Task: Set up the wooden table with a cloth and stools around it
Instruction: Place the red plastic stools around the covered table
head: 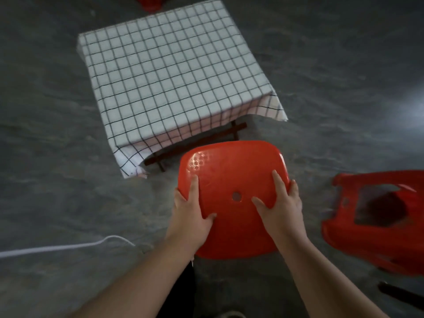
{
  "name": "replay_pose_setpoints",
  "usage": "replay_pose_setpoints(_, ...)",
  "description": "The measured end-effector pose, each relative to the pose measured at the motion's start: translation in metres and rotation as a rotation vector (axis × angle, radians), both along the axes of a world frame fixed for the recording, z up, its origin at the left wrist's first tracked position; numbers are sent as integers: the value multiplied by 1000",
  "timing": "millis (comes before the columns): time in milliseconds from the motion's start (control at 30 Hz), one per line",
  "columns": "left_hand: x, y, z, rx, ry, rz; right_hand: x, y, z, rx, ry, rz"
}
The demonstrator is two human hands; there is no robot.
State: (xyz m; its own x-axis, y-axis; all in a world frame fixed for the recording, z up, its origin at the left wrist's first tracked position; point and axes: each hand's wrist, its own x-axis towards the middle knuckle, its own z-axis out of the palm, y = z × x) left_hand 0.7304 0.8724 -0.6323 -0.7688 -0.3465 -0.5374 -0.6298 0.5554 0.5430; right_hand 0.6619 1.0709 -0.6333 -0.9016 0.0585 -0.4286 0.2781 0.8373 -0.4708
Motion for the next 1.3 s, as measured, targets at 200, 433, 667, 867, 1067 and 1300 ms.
replay_pose_setpoints(200, -9, -32, -19, 25, -48, 126, -47, -46, -11, 64, -38, 205)
replay_pose_setpoints(433, -26, -47, -34, 46, -70, 183, -81, -69, -29, 86, -80, 293)
replay_pose_setpoints(667, -38, -44, -29, 5, -131, 176, -88, -71, -32, 125, -124, 308)
replay_pose_setpoints(867, -67, -26, 16, -124, -47, 27, -79, -64, 2, 79, -54, 254)
replay_pose_setpoints(1067, -111, 24, 47, -146, 104, -166, -79, -9, 40, 63, 58, 192)
replay_pose_setpoints(1300, -145, 142, 61, -311, 143, -501, -89, 131, 60, 175, 190, 57)
